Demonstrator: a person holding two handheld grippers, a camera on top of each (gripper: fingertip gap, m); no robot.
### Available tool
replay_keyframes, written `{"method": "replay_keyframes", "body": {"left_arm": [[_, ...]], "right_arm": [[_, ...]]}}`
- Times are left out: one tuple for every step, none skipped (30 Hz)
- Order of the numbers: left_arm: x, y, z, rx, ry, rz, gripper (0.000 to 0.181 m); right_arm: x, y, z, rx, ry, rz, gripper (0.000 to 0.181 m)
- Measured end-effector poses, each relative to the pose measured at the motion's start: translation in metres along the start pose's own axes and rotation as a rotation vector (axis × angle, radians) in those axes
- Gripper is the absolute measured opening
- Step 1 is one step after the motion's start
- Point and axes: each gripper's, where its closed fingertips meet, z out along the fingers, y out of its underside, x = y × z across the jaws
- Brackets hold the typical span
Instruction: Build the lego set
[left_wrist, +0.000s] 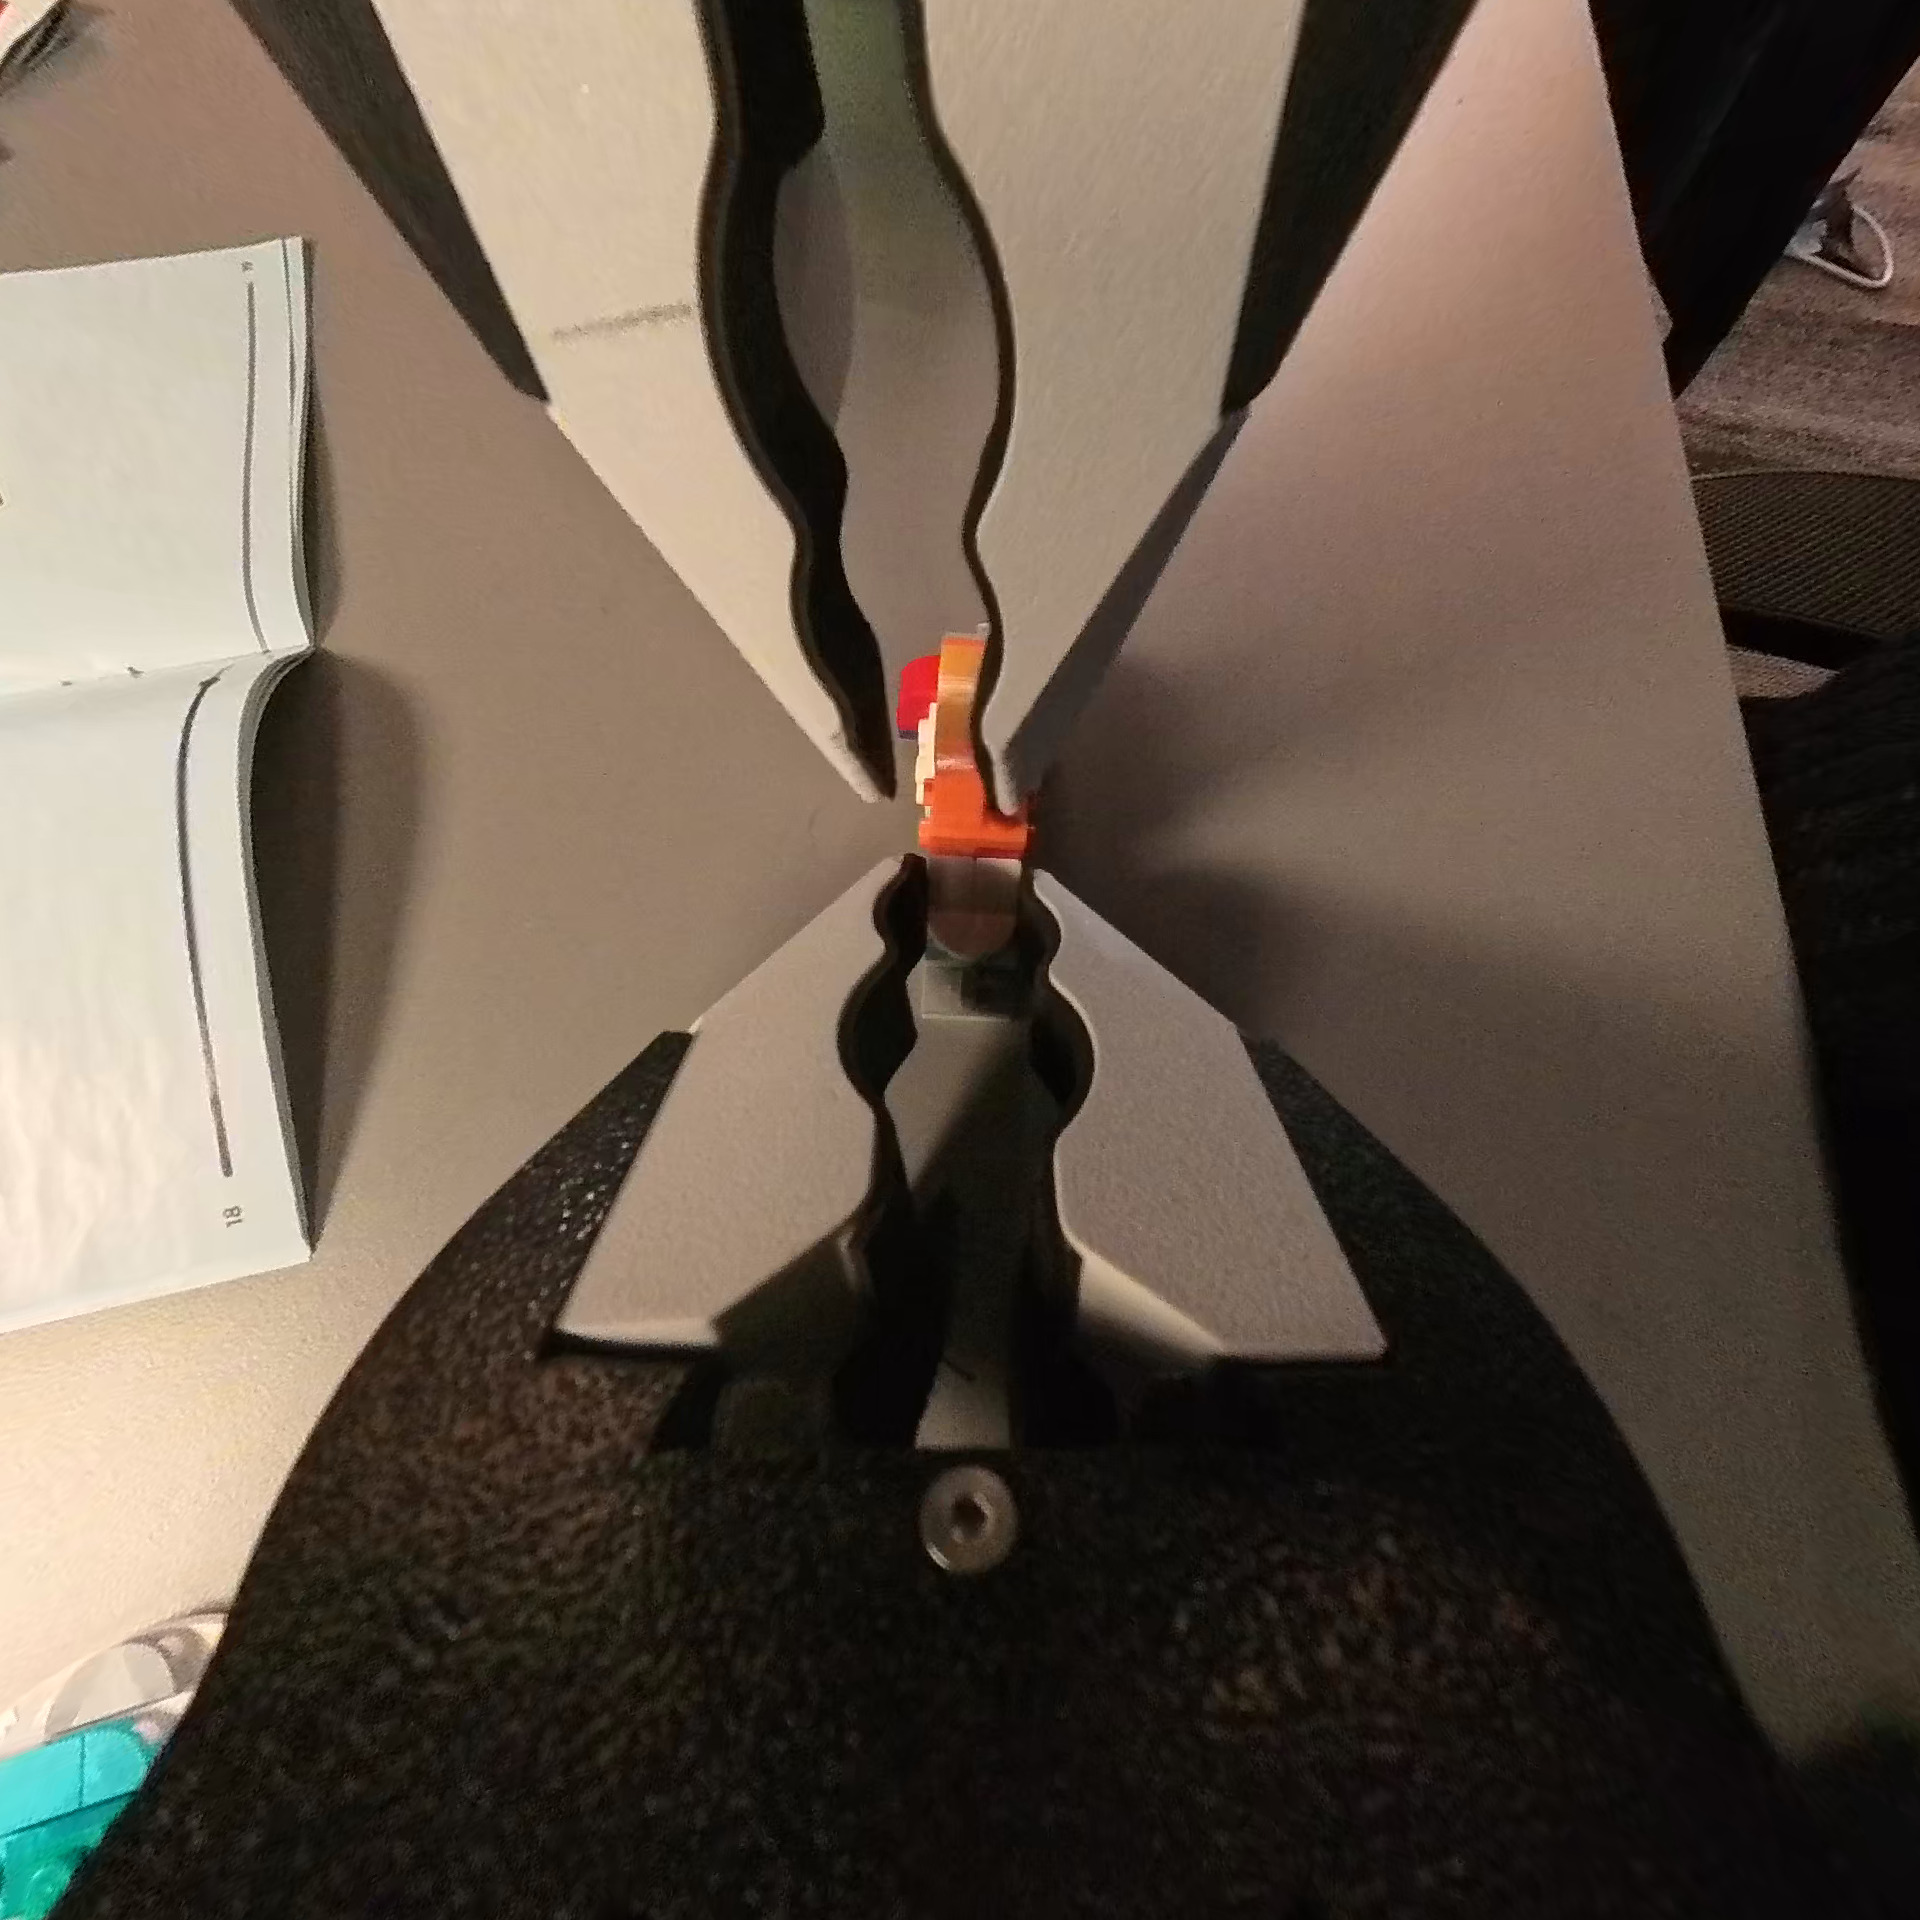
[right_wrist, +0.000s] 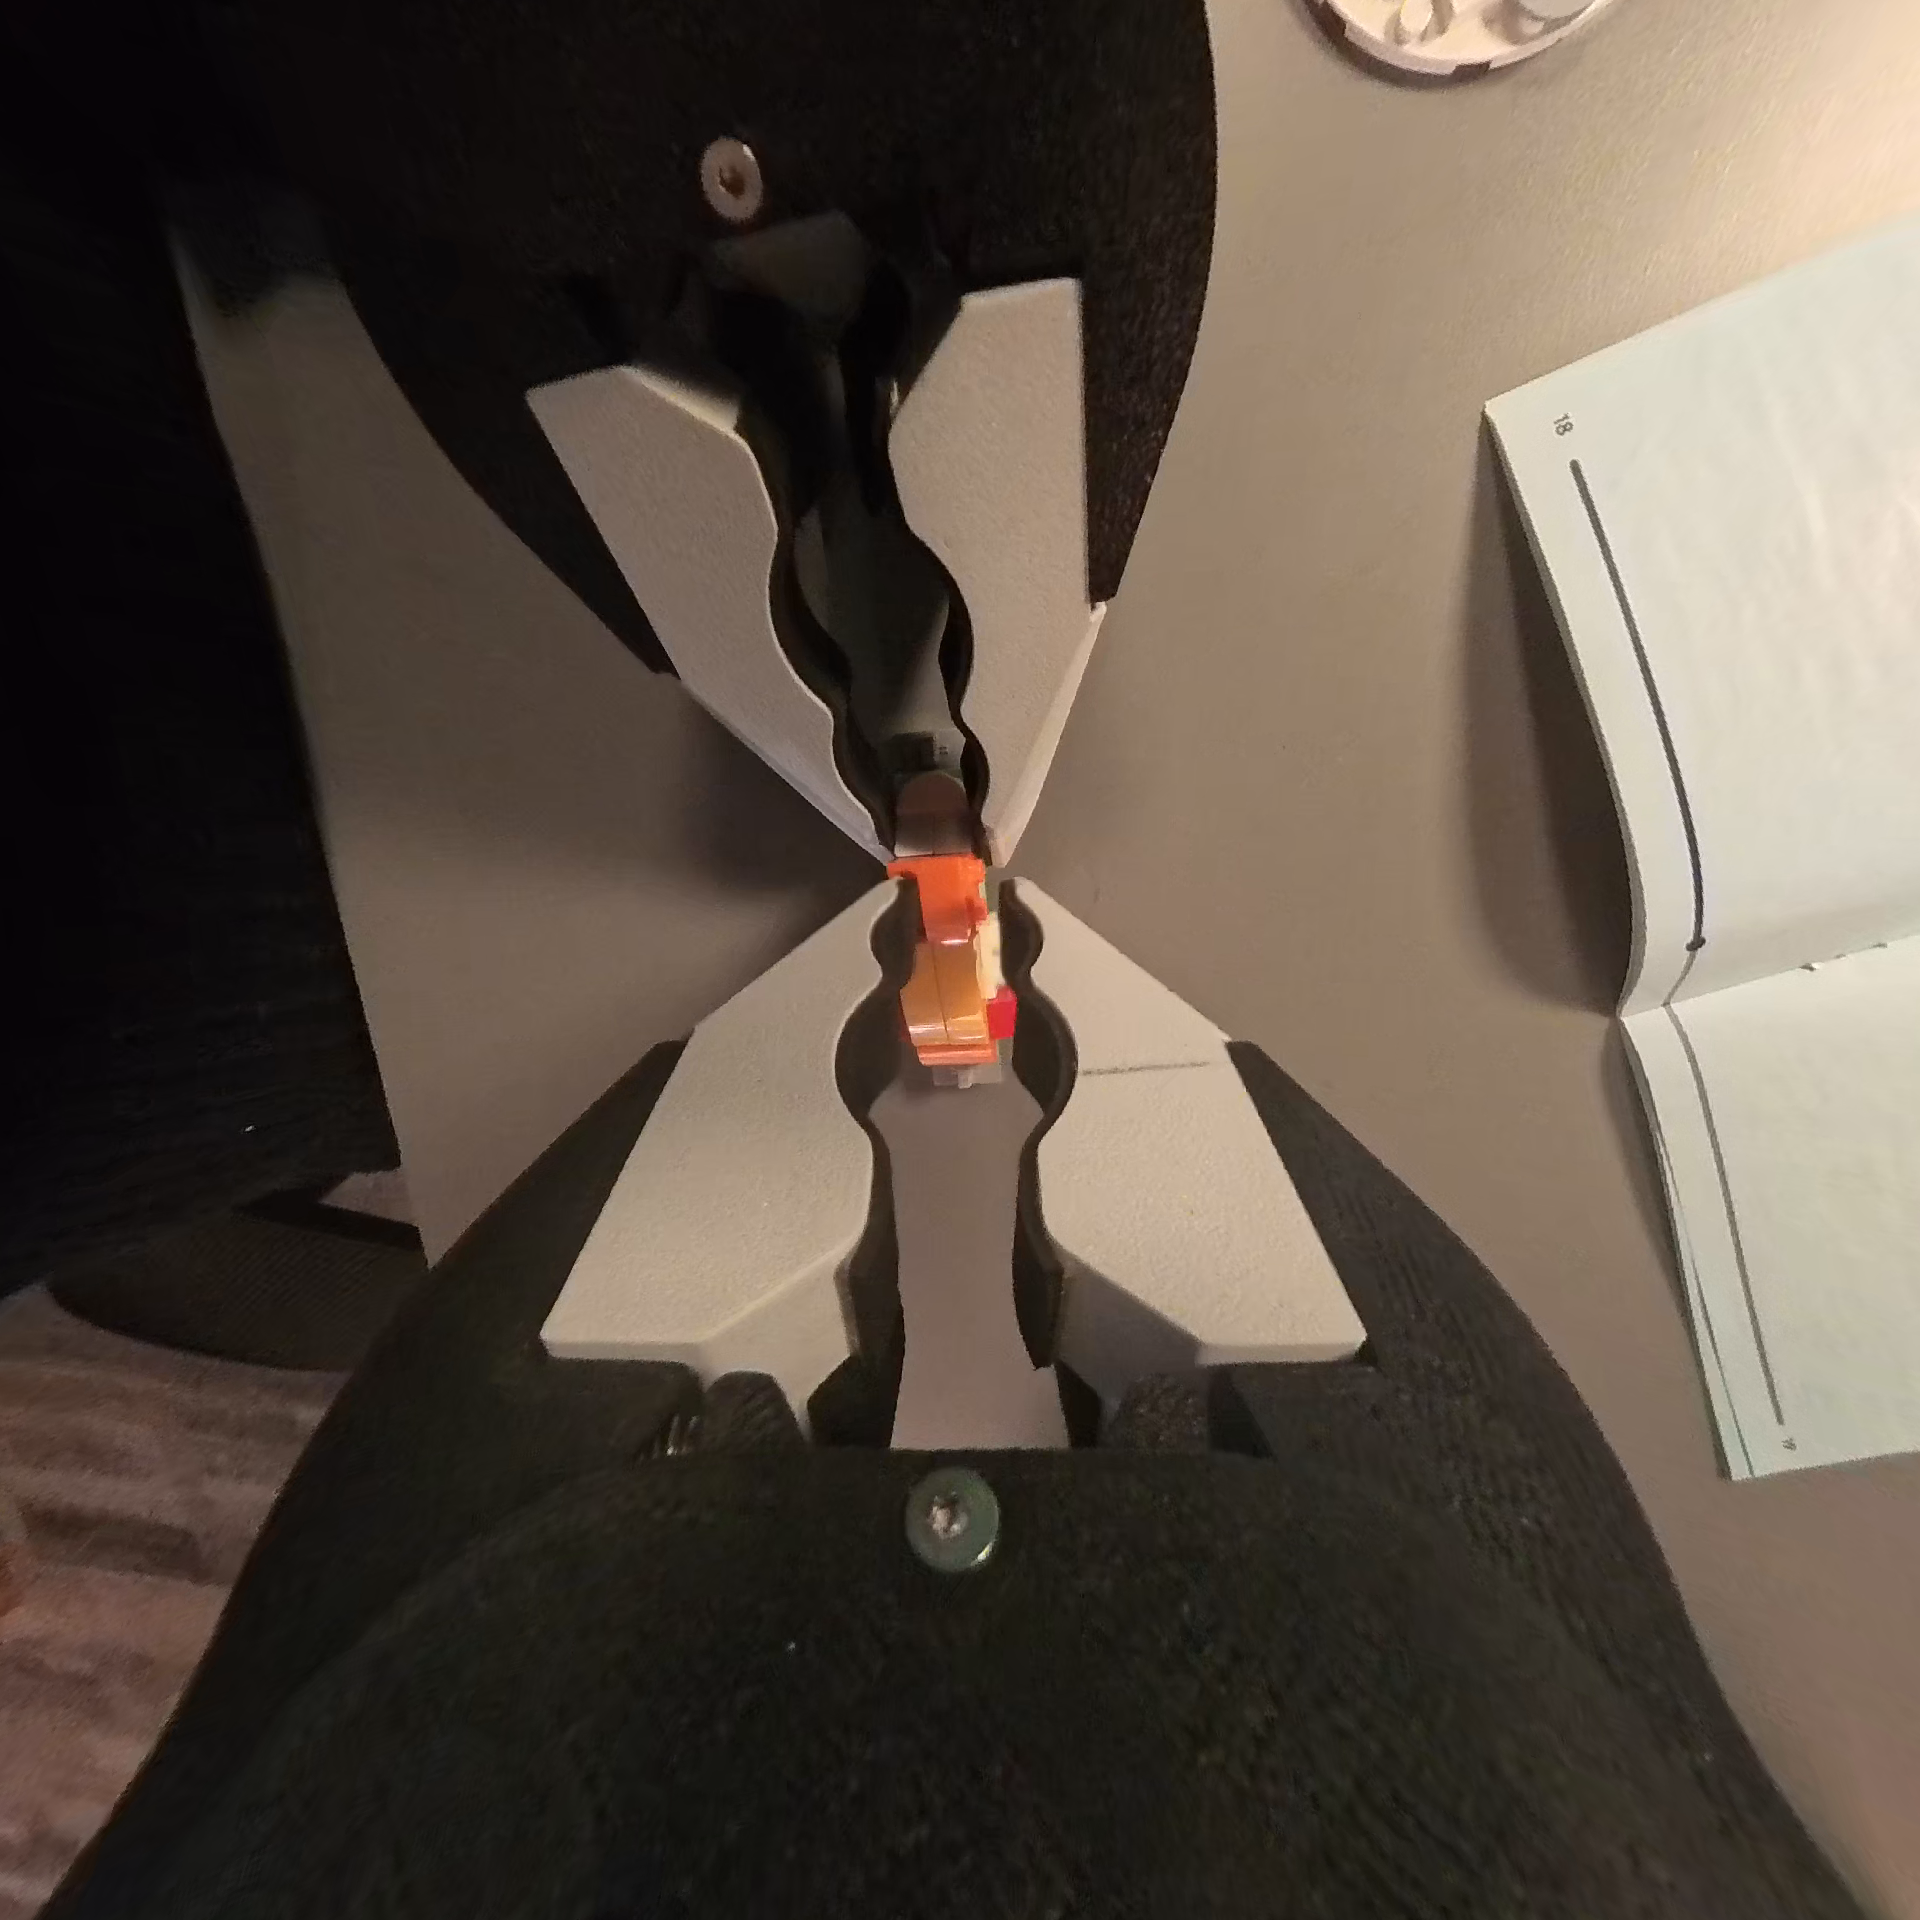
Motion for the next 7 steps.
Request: {"method": "replay_keyframes", "body": {"left_arm": [[0.0001,0.0000,0.0000,0.000,0.000,0.001,0.015],[0.0003,0.0000,0.0000,0.000,0.001,0.001,0.015],[0.0005,0.0000,0.0000,0.000,0.002,0.001,0.015],[0.0004,0.0001,0.0000,0.000,0.002,0.000,0.014],[0.0004,0.0001,0.0000,0.000,0.002,-0.001,0.014],[0.0004,0.0000,0.0000,0.000,0.001,-0.001,0.014],[0.0004,0.0001,-0.0001,0.000,0.002,-0.002,0.014]], "right_arm": [[-0.0008,-0.0008,-0.0005,0.008,-0.001,-0.002,0.014],[-0.0009,-0.0018,-0.0010,0.017,0.003,-0.004,0.015],[-0.0013,-0.0018,-0.0011,0.020,0.005,-0.004,0.015],[-0.0018,-0.0011,-0.0012,0.018,0.005,-0.004,0.016],[-0.0018,-0.0004,-0.0016,0.019,0.010,-0.006,0.018],[-0.0016,0.0002,-0.0028,0.023,0.019,-0.008,0.019],[-0.0018,0.0007,-0.0051,0.031,0.028,-0.008,0.020]]}}
